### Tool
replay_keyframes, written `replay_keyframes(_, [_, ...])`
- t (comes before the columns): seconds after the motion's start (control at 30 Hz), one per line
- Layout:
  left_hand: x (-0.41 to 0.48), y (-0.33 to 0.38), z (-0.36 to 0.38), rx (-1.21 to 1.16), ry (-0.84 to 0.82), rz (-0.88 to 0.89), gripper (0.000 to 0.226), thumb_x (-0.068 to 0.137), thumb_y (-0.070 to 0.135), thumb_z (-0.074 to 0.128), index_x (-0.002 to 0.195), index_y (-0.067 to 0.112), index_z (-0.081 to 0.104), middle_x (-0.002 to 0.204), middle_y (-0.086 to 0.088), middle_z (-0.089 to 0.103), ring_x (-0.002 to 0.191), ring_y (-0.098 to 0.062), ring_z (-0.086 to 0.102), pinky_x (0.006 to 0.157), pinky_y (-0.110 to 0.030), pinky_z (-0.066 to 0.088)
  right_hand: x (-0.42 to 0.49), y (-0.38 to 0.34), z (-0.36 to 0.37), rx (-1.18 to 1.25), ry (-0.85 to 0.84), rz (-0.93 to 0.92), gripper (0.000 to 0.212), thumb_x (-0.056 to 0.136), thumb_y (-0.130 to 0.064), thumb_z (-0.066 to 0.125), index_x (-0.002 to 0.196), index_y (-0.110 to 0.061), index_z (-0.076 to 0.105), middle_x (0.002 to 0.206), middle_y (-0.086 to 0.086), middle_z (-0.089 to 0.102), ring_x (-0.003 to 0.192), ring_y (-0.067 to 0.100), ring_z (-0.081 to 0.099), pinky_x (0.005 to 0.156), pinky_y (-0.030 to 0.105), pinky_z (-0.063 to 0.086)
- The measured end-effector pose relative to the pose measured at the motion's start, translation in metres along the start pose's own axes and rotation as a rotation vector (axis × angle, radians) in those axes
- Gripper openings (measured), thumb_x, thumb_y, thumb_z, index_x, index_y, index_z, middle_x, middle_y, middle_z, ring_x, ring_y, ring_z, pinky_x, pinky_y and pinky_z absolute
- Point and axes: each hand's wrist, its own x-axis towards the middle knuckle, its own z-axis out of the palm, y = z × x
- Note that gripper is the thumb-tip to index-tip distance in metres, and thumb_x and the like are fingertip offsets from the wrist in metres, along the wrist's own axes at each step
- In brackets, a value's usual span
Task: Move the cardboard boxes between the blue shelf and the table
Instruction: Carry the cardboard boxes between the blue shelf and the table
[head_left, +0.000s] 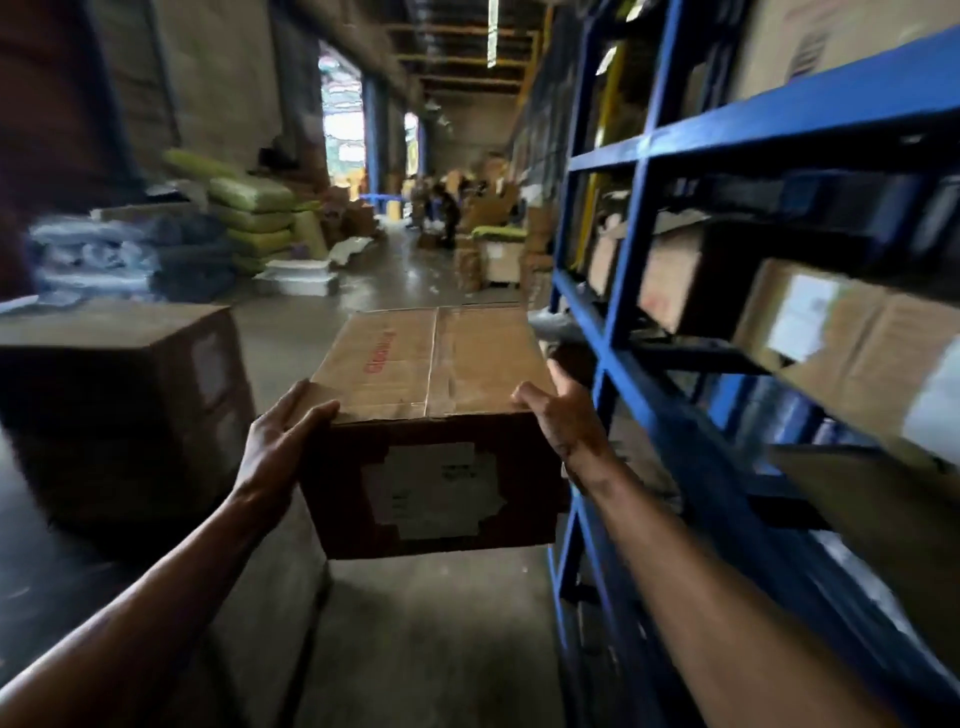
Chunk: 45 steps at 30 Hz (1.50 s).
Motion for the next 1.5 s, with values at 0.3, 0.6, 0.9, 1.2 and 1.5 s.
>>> replay_keyframes(0.3, [0.058,0.051,0.159,-0.114,-0.404,0.122,0.077,0.071,0.04,0.075,0.142,0.019,0.051,0.127,0.002,0.062,0.107,-0.008,0.062,0.09,-0.027,0.049,-0.021,-0.024,-0.134,-0.083,0.444,0.023,0.083,0.083,-0.033,0.07,0.153,-0.016,0.03,0.137,0.001,0.055,0.115,0.01,0.057,0.083,0.009,0.038])
replay_keyframes(0.6, [0.087,0.057,0.266,-0.219,-0.733,0.151,0.06,0.081,0.032,0.074,0.137,0.018,0.056,0.114,0.002,0.069,0.104,-0.012,0.065,0.096,-0.03,0.049,-0.058,-0.035,-0.166,-0.199,0.88,0.087,0.076,0.084,-0.033,0.071,0.149,-0.013,0.038,0.116,0.002,0.064,0.078,0.002,0.055,0.067,0.015,0.043])
replay_keyframes(0.9, [0.043,0.056,0.322,-0.332,-1.073,0.164,0.043,0.092,0.017,0.063,0.135,0.016,0.057,0.117,0.004,0.065,0.089,0.013,0.061,0.076,-0.003,0.044,-0.143,-0.036,-0.146,-0.195,1.268,0.259,0.068,0.083,-0.039,0.071,0.143,-0.021,0.046,0.109,-0.009,0.065,0.095,0.01,0.062,0.083,0.03,0.051])
replay_keyframes(1.2, [0.044,0.064,0.296,-0.365,-1.18,0.169,0.061,0.081,0.047,0.063,0.139,0.031,0.053,0.127,0.003,0.063,0.114,-0.016,0.061,0.102,-0.044,0.048,-0.171,-0.05,-0.111,-0.266,1.338,0.31,0.082,0.072,-0.054,0.069,0.145,-0.03,0.042,0.123,0.001,0.067,0.099,0.016,0.068,0.081,0.036,0.055])
replay_keyframes(1.5, [0.029,0.05,0.27,-0.344,-1.12,0.191,0.055,0.089,0.038,0.059,0.142,0.026,0.051,0.134,0.0,0.059,0.119,-0.014,0.056,0.106,-0.043,0.044,-0.186,-0.049,-0.099,-0.276,1.318,0.282,0.071,0.082,-0.041,0.069,0.146,-0.024,0.044,0.11,-0.006,0.067,0.085,0.004,0.065,0.065,0.024,0.048])
